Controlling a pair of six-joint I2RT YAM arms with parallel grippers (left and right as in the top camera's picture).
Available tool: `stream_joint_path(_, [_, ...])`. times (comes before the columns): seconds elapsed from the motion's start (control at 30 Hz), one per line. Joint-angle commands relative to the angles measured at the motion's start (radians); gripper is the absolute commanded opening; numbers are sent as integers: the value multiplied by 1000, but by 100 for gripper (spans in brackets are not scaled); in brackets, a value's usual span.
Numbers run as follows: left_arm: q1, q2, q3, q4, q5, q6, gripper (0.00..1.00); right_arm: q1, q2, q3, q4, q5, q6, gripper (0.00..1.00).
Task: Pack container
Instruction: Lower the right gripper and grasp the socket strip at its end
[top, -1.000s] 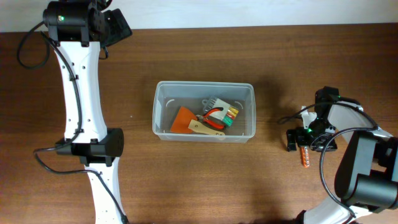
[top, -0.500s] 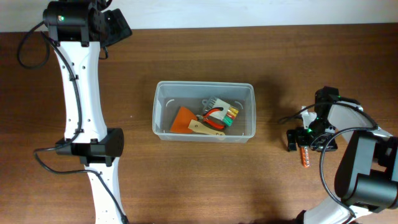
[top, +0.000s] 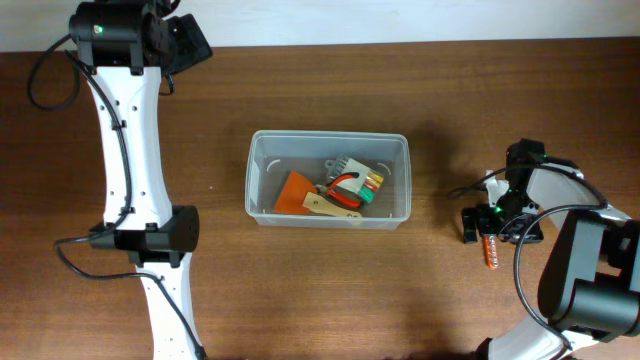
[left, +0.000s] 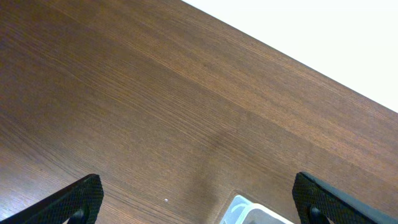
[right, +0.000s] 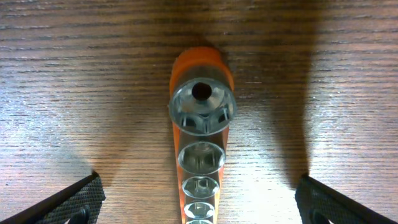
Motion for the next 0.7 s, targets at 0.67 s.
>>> stream_joint_path(0.67, [1,-24,11,0,-8,9,99,-2,31,-32,27,-18,-2,70])
